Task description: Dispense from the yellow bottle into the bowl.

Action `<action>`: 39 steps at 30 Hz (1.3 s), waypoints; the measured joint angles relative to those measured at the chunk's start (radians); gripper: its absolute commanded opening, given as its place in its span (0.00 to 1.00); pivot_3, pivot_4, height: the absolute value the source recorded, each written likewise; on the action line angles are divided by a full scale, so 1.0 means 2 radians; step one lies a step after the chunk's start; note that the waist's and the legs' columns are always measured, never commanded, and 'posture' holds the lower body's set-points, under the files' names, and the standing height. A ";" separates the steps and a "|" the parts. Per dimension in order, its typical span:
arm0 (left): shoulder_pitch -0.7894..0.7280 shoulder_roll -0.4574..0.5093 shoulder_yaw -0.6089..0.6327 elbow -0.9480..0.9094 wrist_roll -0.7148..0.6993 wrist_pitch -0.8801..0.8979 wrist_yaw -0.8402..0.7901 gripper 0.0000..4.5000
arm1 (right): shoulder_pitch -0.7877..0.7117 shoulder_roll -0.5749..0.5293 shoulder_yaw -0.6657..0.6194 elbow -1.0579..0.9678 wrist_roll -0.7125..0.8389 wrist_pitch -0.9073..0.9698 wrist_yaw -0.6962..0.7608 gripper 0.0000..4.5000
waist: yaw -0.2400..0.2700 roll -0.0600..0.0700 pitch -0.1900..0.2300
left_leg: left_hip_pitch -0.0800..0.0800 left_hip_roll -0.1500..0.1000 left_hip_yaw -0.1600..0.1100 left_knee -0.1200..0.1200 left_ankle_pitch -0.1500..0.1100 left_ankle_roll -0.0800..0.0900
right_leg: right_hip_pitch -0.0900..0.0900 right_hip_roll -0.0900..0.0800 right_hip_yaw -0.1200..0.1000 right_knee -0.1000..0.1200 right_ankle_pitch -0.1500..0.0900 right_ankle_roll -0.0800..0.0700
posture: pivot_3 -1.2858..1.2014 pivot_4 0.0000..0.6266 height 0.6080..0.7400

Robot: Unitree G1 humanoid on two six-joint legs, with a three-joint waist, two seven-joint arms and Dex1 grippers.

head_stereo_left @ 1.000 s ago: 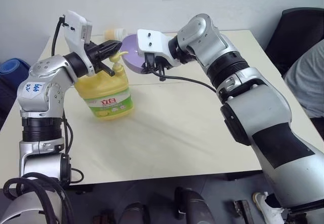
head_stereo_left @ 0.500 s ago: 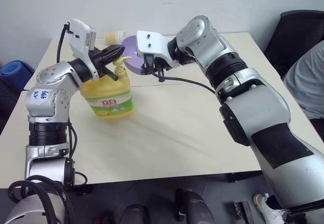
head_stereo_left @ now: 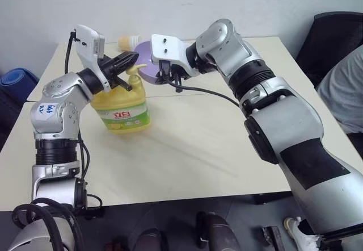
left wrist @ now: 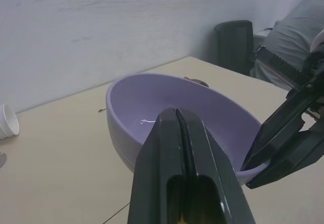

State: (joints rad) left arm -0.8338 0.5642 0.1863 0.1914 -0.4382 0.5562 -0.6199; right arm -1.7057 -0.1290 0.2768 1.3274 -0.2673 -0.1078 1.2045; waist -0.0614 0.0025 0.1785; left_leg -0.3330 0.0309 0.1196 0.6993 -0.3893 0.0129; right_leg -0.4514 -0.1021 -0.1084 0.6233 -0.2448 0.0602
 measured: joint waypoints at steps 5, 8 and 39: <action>0.000 -0.002 0.001 0.011 0.000 -0.015 -0.008 0.00 | 0.000 0.000 -0.001 0.000 0.000 0.000 -0.003 0.00 | 0.000 0.000 0.000 | 0.000 0.000 0.000 0.000 0.000 0.000 | 0.000 0.000 0.000 0.000 0.000 0.000 | 0.52 0.24 1.00; -0.006 -0.011 0.010 0.015 -0.008 -0.016 -0.013 0.00 | 0.000 -0.001 -0.005 0.000 0.000 0.000 -0.007 0.00 | 0.000 0.000 0.000 | 0.000 0.000 0.000 0.000 0.000 0.000 | 0.000 0.000 0.000 0.000 0.000 0.000 | 0.52 0.24 1.00; 0.402 0.061 0.098 -0.140 -0.057 -0.121 -0.199 0.13 | 0.381 -0.275 -0.046 -0.187 0.048 -0.009 0.066 0.17 | 0.005 -0.001 0.002 | -0.007 0.000 0.000 0.002 0.000 0.000 | -0.005 0.000 -0.002 -0.002 0.000 0.000 | 0.52 0.24 1.00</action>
State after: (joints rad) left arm -0.0305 0.6854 0.3824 -0.0895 -0.5519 0.3145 -1.0171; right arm -0.9435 -0.6781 0.1847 0.9542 -0.1707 -0.1266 1.3359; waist -0.0513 0.0000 0.1816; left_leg -0.3470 0.0313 0.1187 0.7024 -0.3891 0.0132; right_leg -0.4616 -0.1016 -0.1120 0.6203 -0.2449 0.0602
